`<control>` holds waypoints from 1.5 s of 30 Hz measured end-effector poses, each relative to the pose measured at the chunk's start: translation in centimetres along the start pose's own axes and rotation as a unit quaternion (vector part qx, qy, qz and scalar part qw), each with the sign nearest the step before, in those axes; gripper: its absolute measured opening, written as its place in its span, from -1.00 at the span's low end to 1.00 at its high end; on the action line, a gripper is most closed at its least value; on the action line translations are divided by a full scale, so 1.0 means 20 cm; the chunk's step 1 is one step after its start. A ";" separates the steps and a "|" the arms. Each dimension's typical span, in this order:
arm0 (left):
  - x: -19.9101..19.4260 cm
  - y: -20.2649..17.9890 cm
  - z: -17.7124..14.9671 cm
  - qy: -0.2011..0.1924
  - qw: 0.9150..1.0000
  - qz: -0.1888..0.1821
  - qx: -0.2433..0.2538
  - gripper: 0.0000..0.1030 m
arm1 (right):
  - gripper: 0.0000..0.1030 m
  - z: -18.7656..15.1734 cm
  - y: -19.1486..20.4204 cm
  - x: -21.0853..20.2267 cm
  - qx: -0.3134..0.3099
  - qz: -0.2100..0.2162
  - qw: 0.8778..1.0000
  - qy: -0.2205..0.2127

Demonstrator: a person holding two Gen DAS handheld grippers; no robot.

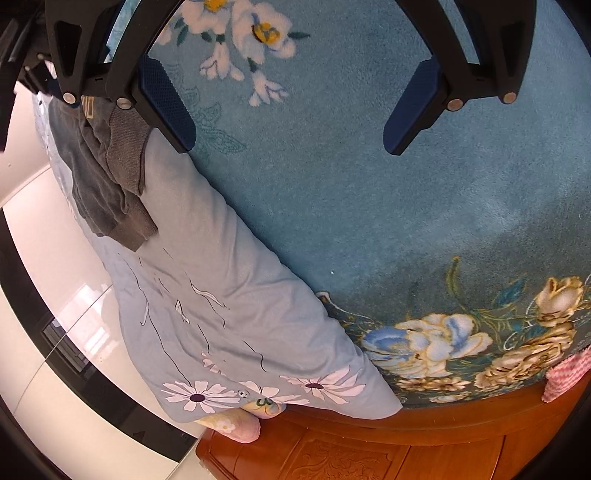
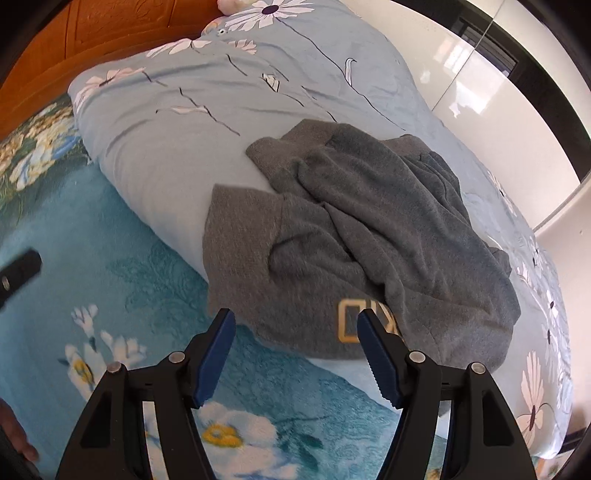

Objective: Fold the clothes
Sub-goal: 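Grasp the grey sweatshirt hem near the KID print with the right gripper, then lift the sweatshirt with the right gripper and drag it onto the blanket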

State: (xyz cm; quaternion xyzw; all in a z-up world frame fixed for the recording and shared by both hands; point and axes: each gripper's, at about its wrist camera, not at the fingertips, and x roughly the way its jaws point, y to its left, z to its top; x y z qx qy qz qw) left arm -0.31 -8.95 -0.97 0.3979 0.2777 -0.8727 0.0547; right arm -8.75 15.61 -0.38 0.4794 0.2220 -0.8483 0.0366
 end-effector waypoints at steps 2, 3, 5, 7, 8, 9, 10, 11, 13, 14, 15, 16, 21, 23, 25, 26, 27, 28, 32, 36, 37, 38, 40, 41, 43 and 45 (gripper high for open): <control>-0.02 0.00 0.01 -0.004 1.000 -0.005 -0.002 1.00 | 0.36 -0.06 0.00 0.05 -0.020 -0.022 0.999 0.019; -0.03 0.00 0.01 -0.006 1.000 -0.006 0.000 1.00 | 0.36 -0.07 0.00 0.08 -0.029 -0.033 0.999 0.028; -0.05 -0.01 0.01 -0.011 1.000 -0.006 0.012 1.00 | 0.36 -0.07 0.02 0.13 -0.042 -0.052 0.997 0.043; -0.06 -0.01 0.01 -0.013 1.000 -0.006 0.017 1.00 | 0.27 -0.05 0.03 0.13 -0.049 -0.065 0.996 0.036; -0.06 -0.01 0.02 -0.014 1.000 -0.006 0.019 1.00 | 0.16 -0.04 0.03 0.11 -0.048 -0.068 0.996 0.023; -0.06 -0.01 0.02 -0.014 1.000 -0.008 0.018 1.00 | 0.11 -0.02 0.01 0.08 -0.041 -0.071 0.997 0.009; -0.05 0.00 0.03 -0.013 1.000 -0.010 0.015 1.00 | 0.11 0.01 0.00 0.05 -0.031 -0.075 0.997 -0.007; -0.05 0.00 0.03 -0.013 1.000 -0.013 0.014 1.00 | 0.10 0.03 -0.02 0.02 -0.021 -0.079 0.996 -0.023; -0.05 -0.01 0.02 -0.013 1.000 -0.018 0.017 1.00 | 0.06 0.07 -0.06 0.00 0.004 -0.082 0.996 -0.040; -0.05 -0.01 0.02 -0.013 1.000 -0.020 0.020 1.00 | 0.03 0.08 -0.07 0.01 0.015 -0.080 0.996 -0.039; -0.05 -0.02 0.02 -0.013 0.999 -0.023 0.024 1.00 | -0.03 0.10 -0.08 0.01 0.025 -0.075 0.996 -0.034; -0.06 -0.02 0.01 -0.013 0.999 -0.028 0.029 1.00 | -0.11 0.11 -0.08 0.02 0.035 -0.070 0.997 -0.029; -0.11 0.01 0.02 -0.013 0.998 -0.053 0.018 1.00 | -0.83 0.18 -0.12 0.07 0.086 -0.044 0.995 -0.004; -0.16 0.04 0.03 -0.018 0.998 -0.068 0.005 1.00 | -0.89 0.21 -0.18 0.01 0.115 -0.014 0.993 -0.014; -0.22 0.06 0.03 -0.013 0.996 -0.087 0.005 1.00 | -0.90 0.24 -0.24 -0.10 0.135 0.016 0.990 -0.039; -0.27 0.08 0.03 -0.010 0.995 -0.100 0.010 1.00 | -0.90 0.25 -0.25 -0.17 0.137 0.027 0.989 -0.052; -0.31 0.10 0.02 -0.008 0.993 -0.113 0.016 1.00 | -0.91 0.27 -0.27 -0.24 0.140 0.038 0.987 -0.064; -0.37 0.12 0.00 -0.012 0.993 -0.117 0.023 1.00 | -0.92 0.27 -0.28 -0.31 0.138 0.051 0.986 -0.075; -0.59 0.25 -0.03 -0.041 0.994 -0.101 0.014 1.00 | -0.93 0.25 -0.27 -0.55 0.137 0.118 0.977 -0.115; -0.77 0.35 0.07 -0.051 0.995 -0.086 -0.010 1.00 | -0.93 0.26 -0.15 -0.81 0.113 0.195 0.962 -0.154; -0.81 0.36 0.10 -0.056 0.995 -0.085 -0.005 1.00 | -0.93 0.27 -0.10 -0.88 0.098 0.216 0.958 -0.162; -0.86 0.36 0.13 -0.063 0.994 -0.084 0.002 1.00 | -0.93 0.28 -0.05 -0.96 0.084 0.237 0.953 -0.172; -0.97 0.38 0.18 -0.081 0.994 -0.078 0.014 1.00 | -0.93 0.31 0.05 -1.13 0.060 0.281 0.939 -0.189; -1.03 0.41 0.20 -0.090 0.993 -0.074 0.016 1.00 | -0.93 0.33 0.11 -1.20 0.049 0.304 0.931 -0.197; -1.17 0.47 0.23 -0.113 0.991 -0.067 0.018 1.00 | -0.93 0.35 0.24 -1.35 0.030 0.352 0.910 -0.215; -1.29 0.56 0.24 -0.135 0.989 -0.062 0.018 1.00 | -0.94 0.38 0.38 -1.51 0.012 0.407 0.883 -0.232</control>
